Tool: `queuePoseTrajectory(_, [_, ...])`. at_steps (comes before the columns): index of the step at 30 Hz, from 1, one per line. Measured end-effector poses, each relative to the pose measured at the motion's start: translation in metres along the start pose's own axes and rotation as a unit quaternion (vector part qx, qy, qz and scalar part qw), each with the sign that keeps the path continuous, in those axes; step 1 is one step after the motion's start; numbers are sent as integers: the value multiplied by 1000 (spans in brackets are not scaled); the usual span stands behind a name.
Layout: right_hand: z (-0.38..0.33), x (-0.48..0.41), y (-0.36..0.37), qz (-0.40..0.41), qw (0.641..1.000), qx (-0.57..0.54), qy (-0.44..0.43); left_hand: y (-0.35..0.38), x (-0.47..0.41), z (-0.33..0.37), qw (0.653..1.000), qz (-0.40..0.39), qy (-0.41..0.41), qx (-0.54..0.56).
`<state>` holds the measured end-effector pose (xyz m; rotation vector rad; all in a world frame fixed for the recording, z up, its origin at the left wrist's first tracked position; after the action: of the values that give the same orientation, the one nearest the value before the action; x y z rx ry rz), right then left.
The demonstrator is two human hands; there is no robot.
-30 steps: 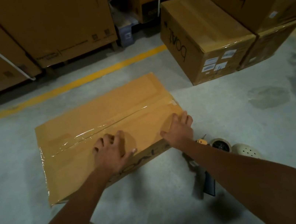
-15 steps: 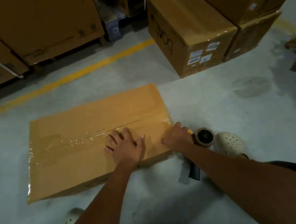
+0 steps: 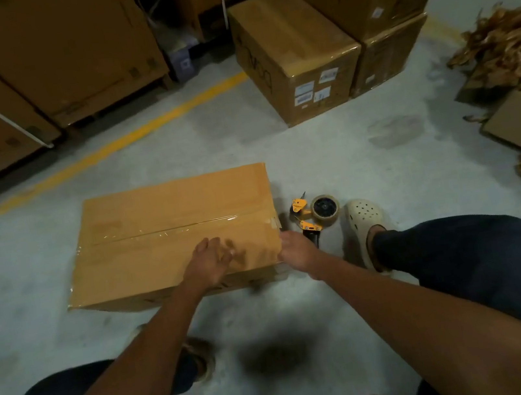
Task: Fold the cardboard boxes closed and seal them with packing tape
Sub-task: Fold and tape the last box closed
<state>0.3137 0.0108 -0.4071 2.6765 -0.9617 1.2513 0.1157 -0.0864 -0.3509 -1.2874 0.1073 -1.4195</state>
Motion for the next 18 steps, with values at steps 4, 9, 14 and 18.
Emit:
queuePoseTrajectory(4, [-29, 44, -14, 43, 997, -38, -46, -27, 41, 32, 999, 32, 32, 2])
queuePoseTrajectory(9, [-41, 99, -43, 77, 990, -95, -68, -34, 74, 62, 992, 79, 97, 9])
queuePoseTrajectory(14, [2, 78, -57, 57, 979, -195, 20, -17, 48, 57, 995, 36, 89, -28])
queuePoseTrajectory(18, [25, 46, -61, 58, 960, -255, 101, -5, 3, 64, 995, -1, 80, -63])
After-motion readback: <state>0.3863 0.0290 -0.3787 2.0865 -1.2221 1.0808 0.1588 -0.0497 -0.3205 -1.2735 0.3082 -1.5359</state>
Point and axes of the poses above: each hand's wrist, its own x-axis away from the middle knuckle, its own y-axis out of the palm, z = x × y, the point moved 3 cm from there along -x, towards the middle knuckle, and after that the axes turned 7 degrees about -z, right-handed, at the moved point
